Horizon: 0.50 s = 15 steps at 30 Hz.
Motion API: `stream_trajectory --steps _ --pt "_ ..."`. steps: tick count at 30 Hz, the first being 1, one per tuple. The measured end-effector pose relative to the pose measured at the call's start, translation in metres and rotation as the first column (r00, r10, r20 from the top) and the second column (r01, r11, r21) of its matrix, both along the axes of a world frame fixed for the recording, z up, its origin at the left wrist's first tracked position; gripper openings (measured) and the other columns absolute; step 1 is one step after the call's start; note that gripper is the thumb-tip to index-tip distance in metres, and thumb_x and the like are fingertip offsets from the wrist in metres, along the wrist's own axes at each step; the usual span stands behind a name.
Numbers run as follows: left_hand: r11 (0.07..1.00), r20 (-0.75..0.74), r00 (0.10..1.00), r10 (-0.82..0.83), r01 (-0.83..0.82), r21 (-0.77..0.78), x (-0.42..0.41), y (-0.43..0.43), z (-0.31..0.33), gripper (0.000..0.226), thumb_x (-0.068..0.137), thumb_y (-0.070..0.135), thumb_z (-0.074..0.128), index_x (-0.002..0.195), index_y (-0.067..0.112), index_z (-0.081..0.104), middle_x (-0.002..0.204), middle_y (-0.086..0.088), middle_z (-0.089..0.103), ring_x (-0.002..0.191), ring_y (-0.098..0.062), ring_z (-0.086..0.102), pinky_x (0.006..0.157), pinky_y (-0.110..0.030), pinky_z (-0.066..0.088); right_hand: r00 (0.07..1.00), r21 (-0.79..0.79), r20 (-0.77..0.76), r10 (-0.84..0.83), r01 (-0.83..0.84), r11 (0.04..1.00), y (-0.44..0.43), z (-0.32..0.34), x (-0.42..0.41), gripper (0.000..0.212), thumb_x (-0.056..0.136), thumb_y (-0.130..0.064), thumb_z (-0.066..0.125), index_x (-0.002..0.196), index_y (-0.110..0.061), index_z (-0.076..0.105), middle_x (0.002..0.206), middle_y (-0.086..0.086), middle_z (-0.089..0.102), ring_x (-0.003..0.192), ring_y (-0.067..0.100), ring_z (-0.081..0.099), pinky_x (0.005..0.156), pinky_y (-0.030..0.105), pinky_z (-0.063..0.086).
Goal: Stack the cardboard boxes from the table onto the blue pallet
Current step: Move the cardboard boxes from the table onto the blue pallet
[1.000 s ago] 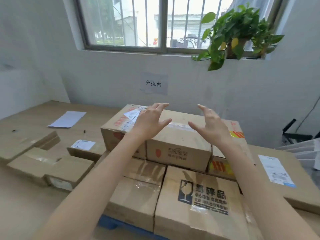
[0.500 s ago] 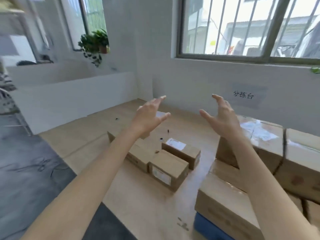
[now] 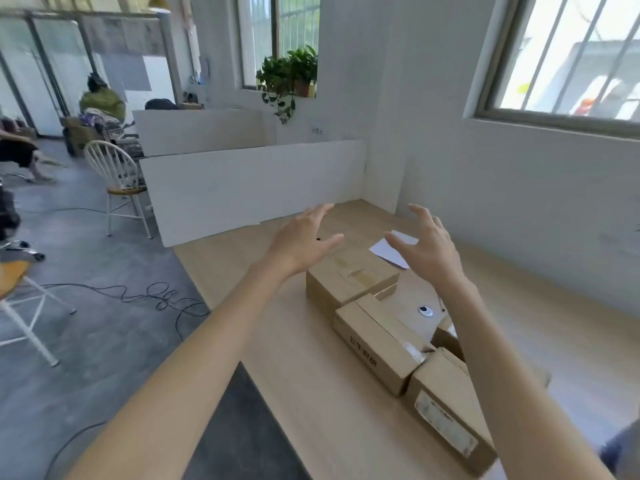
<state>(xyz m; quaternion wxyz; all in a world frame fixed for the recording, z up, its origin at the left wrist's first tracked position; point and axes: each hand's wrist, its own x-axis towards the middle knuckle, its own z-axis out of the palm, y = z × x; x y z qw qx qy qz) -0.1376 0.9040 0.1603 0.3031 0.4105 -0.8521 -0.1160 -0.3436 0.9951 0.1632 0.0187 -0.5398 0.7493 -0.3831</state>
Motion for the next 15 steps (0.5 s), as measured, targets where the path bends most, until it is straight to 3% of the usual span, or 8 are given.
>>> stream_trajectory --steps 5,10,15 --pt "0.999 0.019 1.000 0.021 -0.022 0.041 0.013 -0.097 -0.020 0.061 0.091 0.048 0.055 0.144 0.027 0.034 0.142 0.003 0.047 0.131 -0.016 0.043 0.105 -0.036 0.036 1.000 0.049 0.023 0.017 -0.018 0.999 -0.109 -0.028 0.011 0.073 0.088 -0.049 0.060 0.149 -0.029 0.026 0.149 0.002 0.035 0.133 0.023 0.039 0.087 0.038 0.038" --pt "0.991 0.088 0.996 0.001 -0.013 0.130 0.001 -0.207 -0.041 0.061 0.090 0.048 0.057 0.143 0.027 0.036 0.143 0.003 0.046 0.132 -0.016 0.042 0.107 -0.040 0.037 0.996 0.170 0.083 -0.032 0.017 0.985 -0.212 -0.069 0.000 0.077 0.086 -0.054 0.060 0.149 -0.028 0.024 0.152 0.006 0.032 0.136 0.025 0.036 0.100 0.045 0.042" --pt "0.968 0.197 0.979 -0.053 0.001 0.251 -0.021 -0.286 -0.085 0.063 0.089 0.051 0.054 0.144 0.032 0.032 0.148 0.003 0.040 0.135 -0.019 0.038 0.107 -0.040 0.035 0.988 0.378 0.095 -0.123 0.079 0.922 -0.275 -0.130 -0.019 0.085 0.081 -0.060 0.062 0.149 -0.028 0.022 0.154 0.006 0.028 0.139 0.023 0.033 0.103 0.047 0.041"
